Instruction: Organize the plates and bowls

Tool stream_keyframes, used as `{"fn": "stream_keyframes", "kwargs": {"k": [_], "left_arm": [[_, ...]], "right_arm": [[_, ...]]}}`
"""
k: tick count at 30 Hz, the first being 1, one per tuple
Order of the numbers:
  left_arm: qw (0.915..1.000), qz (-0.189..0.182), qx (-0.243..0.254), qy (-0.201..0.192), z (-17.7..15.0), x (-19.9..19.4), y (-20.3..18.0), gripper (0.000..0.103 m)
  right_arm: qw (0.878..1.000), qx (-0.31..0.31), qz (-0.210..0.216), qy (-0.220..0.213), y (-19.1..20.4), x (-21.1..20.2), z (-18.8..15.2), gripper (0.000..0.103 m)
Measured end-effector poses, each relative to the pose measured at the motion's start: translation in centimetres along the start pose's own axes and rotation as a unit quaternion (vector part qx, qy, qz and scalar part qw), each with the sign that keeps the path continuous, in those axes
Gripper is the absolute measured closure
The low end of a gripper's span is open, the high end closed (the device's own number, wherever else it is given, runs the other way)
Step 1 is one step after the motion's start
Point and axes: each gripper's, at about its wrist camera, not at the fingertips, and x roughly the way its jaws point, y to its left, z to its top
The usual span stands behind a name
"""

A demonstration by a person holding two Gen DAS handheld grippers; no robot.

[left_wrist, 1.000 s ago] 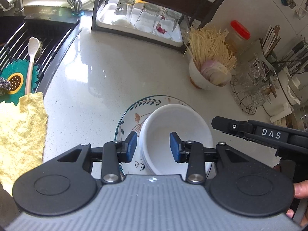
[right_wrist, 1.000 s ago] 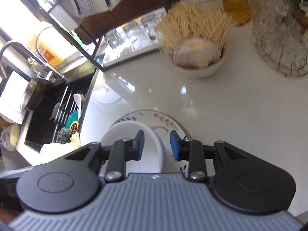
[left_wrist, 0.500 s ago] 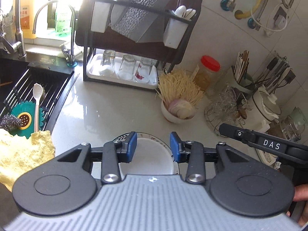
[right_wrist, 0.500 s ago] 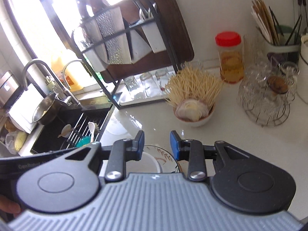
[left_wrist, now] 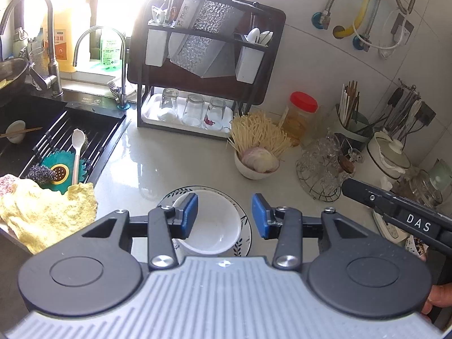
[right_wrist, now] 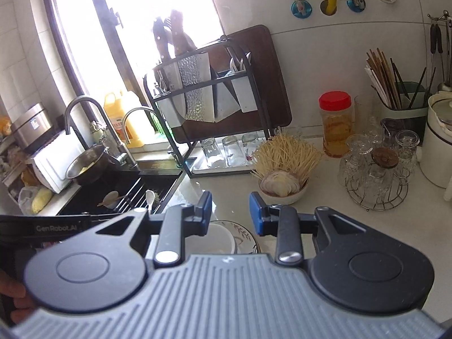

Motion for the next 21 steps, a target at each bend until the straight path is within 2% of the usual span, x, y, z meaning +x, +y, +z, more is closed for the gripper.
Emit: {"fn": "stream_keyframes", "kwargs": {"k": [11, 21], "left_arm": [[0.9999, -0.002, -0.001, -0.016, -4.9, -4.7, -3.6, 0.045], [0.9997, 0.017, -0.002, -0.019, -8.8, -8.6, -4.7, 0.040]], "right_arm": [[1.000, -0.014, -0.003, -0.012, -0.7, -5.7, -2.9, 0.070], [0.999, -0.030, -0.003, -0.023, -0.1, -9.6, -6.0, 0.070]]}}
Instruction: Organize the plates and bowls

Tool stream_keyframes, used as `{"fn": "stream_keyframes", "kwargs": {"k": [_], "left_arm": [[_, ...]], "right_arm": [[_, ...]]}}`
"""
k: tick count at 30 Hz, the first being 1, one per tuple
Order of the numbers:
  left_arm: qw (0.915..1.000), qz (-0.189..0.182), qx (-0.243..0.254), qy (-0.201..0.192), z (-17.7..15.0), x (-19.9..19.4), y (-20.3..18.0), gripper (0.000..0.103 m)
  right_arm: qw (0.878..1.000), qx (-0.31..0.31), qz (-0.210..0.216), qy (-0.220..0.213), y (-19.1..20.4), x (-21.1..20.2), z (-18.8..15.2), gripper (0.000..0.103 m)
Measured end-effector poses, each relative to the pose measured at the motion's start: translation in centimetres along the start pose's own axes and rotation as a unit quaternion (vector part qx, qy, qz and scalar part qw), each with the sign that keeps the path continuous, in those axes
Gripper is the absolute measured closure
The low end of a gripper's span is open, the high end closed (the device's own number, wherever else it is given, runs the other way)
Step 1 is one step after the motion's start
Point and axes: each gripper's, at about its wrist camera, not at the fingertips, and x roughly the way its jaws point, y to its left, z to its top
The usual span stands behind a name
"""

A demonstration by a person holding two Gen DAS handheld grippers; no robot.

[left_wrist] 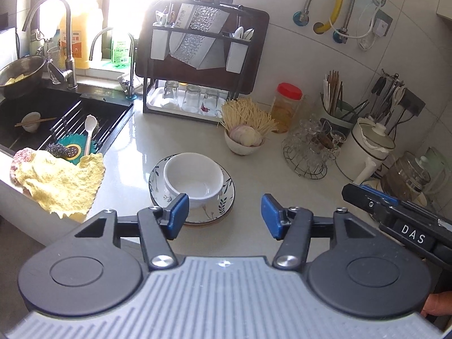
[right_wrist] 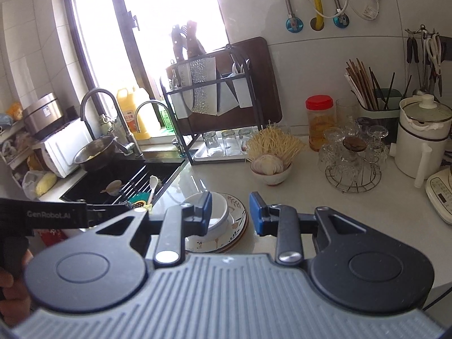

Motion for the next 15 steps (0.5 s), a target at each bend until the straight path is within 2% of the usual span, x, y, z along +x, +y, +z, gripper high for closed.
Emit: {"fn": "stream_keyframes", "kwargs": {"k": [5, 15], "left_arm": [[1.0000, 0.002, 0.005, 0.005, -2.3, -1.3, -0.5, 0.039], [1.0000, -0.006, 0.005, 0.002, -5.0, -3.3, -1.7, 0.026]], "right_arm": [[1.000, -0.005, -0.004, -0.003, 0.2, -2.1, -1.3, 0.070], [1.000, -0.006, -0.017, -0.007, 0.1, -4.7, -3.1, 0.070]]}}
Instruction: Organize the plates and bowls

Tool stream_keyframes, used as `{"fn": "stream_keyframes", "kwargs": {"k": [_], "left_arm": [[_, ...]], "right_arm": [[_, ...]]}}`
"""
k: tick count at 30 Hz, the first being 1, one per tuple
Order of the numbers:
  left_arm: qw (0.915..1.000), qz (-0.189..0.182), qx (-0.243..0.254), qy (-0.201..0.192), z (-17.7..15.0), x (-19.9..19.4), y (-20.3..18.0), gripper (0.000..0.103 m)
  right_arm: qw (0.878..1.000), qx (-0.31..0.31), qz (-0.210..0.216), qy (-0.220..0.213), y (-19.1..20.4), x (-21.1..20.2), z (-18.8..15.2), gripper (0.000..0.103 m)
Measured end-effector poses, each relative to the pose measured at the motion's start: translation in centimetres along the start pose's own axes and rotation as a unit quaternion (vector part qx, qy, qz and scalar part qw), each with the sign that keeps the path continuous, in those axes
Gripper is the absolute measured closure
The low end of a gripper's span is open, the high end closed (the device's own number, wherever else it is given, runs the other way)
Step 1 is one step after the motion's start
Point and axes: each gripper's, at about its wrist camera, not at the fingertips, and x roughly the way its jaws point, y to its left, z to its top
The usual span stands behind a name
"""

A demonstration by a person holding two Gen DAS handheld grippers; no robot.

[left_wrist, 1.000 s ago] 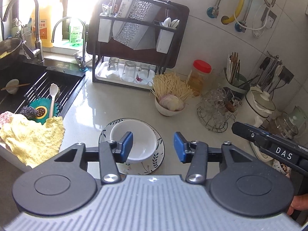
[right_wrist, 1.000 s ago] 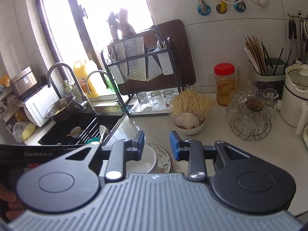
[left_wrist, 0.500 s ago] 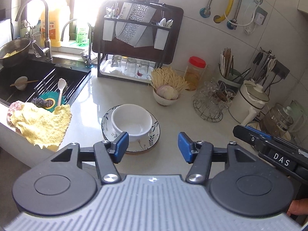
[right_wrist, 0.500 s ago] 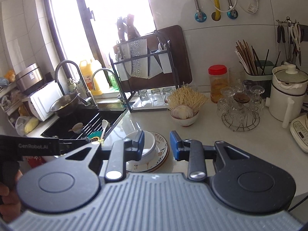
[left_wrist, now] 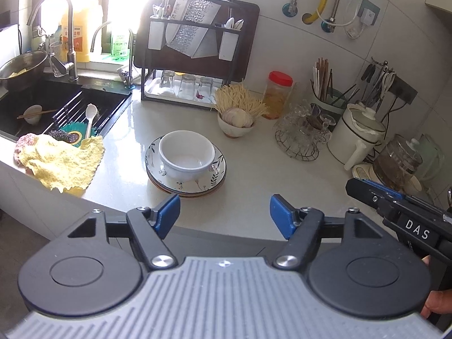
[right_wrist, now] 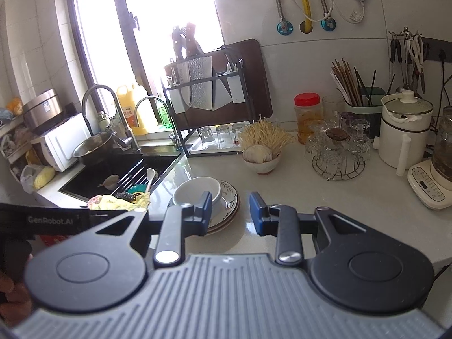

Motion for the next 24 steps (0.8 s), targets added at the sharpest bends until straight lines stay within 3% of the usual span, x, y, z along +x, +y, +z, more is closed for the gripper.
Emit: {"fn": "stream_keyframes", "kwargs": {"k": [7, 8, 11, 12, 24], "left_arm": [[0.9999, 0.010, 0.005, 0.005, -1.8, 0.1, 0.3, 0.017], [0.9999, 0.014, 0.004, 0.006, -2.0, 0.1, 0.4, 0.015], [0.9996, 0.027, 0.013, 0.002, -2.3, -0.1, 0.5, 0.008], [0.9993, 0.033, 0.018, -0.001, -2.3, -0.1, 0.5, 0.006], [0.9987, 0.039, 0.033, -0.003, -3.3, 1.3, 0.9, 0.004]], "right_arm": [[1.000, 0.000, -0.013, -0.004, -0.3, -0.3, -1.2, 0.070], [1.000, 0.000, -0.016, -0.003, -0.3, -0.3, -1.3, 0.066], [1.000, 0.006, -0.016, -0.008, -0.4, -0.4, -1.7, 0.023], [1.000, 0.008, -0.015, -0.011, -0.4, -0.5, -1.7, 0.018], [0.999, 0.007, -0.044, 0.003, -0.4, 0.9, -4.0, 0.016]]}}
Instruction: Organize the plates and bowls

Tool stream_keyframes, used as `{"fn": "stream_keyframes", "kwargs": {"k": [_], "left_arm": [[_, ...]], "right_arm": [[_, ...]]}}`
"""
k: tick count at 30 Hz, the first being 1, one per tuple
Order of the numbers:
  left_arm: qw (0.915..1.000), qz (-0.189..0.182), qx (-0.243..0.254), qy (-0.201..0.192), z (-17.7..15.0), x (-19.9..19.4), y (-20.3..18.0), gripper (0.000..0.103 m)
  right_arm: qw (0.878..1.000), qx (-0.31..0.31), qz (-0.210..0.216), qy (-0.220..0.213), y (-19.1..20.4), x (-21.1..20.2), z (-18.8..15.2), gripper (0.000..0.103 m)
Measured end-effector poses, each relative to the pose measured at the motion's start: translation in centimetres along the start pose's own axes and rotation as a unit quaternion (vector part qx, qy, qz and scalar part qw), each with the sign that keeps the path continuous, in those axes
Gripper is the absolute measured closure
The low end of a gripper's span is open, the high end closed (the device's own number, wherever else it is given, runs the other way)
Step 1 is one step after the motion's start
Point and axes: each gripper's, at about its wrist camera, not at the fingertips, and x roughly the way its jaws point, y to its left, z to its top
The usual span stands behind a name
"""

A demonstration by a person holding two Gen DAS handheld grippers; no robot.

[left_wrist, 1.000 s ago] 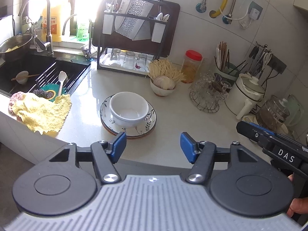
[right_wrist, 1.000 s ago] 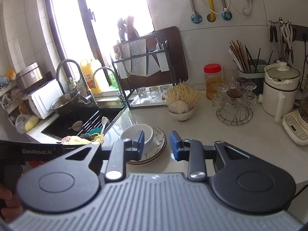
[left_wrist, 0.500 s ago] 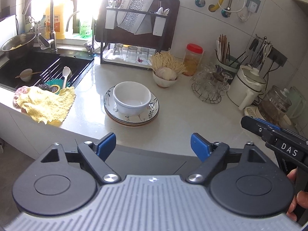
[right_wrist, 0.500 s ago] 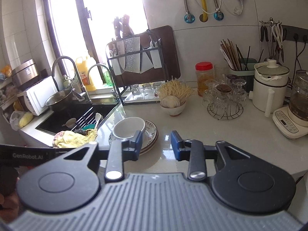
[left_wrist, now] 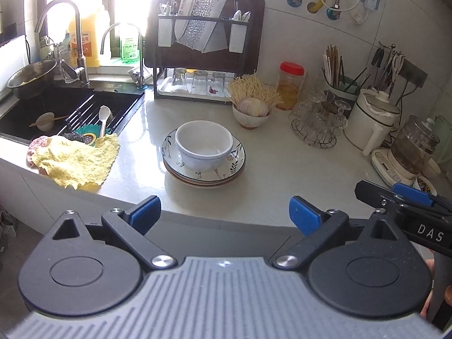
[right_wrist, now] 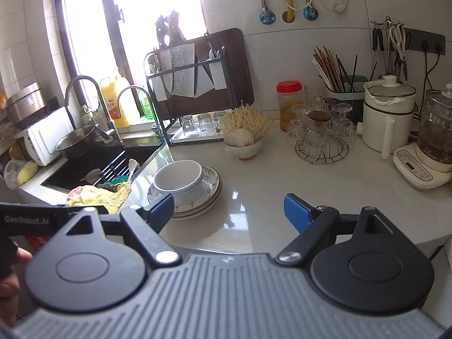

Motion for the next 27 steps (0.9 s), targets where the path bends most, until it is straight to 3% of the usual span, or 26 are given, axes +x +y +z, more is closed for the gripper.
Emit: {"fn": "stream_keyframes", "kwargs": {"k": [27], "left_arm": [[0.9998, -0.014, 0.007, 0.015, 0.2, 0.8, -1.4, 0.004]], "right_arm": [[1.000, 0.000, -0.008, 0.005, -0.3, 0.2, -0.4, 0.016]]}}
